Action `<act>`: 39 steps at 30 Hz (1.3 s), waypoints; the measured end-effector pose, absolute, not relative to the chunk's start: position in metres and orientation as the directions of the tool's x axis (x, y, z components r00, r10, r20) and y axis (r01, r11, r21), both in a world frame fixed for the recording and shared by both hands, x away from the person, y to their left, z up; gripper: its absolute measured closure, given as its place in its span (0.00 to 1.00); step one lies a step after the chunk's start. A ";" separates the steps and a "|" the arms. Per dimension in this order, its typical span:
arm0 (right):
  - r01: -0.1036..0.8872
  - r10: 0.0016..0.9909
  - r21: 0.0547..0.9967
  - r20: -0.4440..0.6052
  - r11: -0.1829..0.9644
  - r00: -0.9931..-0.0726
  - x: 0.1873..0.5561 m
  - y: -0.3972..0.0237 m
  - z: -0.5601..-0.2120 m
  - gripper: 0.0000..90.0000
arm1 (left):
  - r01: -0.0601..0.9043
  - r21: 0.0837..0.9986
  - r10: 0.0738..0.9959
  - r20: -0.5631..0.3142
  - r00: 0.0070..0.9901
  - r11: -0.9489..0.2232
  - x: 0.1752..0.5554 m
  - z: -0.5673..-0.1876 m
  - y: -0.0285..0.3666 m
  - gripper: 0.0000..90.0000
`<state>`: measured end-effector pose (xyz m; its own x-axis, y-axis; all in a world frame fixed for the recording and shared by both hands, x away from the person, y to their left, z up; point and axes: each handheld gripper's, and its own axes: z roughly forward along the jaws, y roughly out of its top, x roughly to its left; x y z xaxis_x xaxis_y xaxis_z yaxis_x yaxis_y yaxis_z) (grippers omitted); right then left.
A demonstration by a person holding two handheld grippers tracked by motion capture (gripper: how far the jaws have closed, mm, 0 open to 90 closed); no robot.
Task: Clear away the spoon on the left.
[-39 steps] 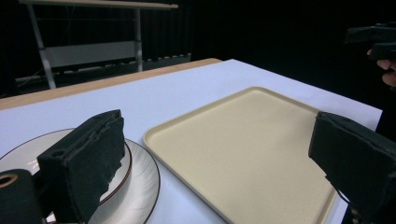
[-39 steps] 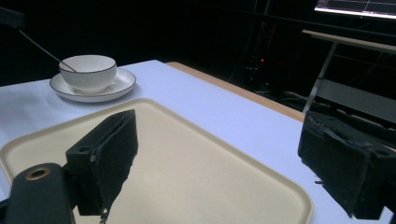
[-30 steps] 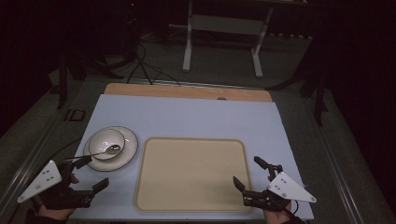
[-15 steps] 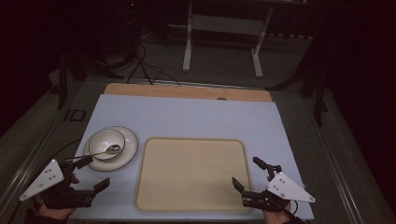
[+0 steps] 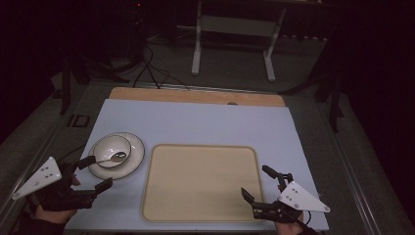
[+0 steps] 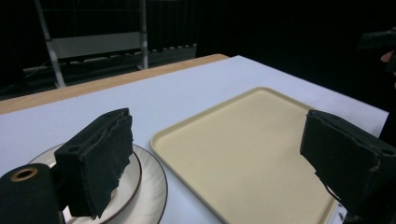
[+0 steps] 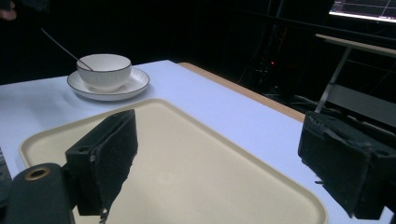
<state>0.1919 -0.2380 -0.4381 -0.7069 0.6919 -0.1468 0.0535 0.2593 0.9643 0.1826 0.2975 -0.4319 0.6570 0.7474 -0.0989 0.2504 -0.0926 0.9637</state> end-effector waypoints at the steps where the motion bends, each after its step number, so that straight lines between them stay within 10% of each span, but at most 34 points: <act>1: 0.054 0.692 0.964 -0.148 0.261 -0.706 0.192 -0.238 -0.438 0.13 | 0.252 0.963 0.753 -0.097 0.651 -0.094 0.184 -0.429 0.298 0.11; 39: 0.056 0.695 0.961 -0.154 0.270 -0.702 0.192 -0.237 -0.439 0.13 | 0.614 0.749 0.870 -0.452 0.199 0.249 0.205 -0.450 0.370 0.35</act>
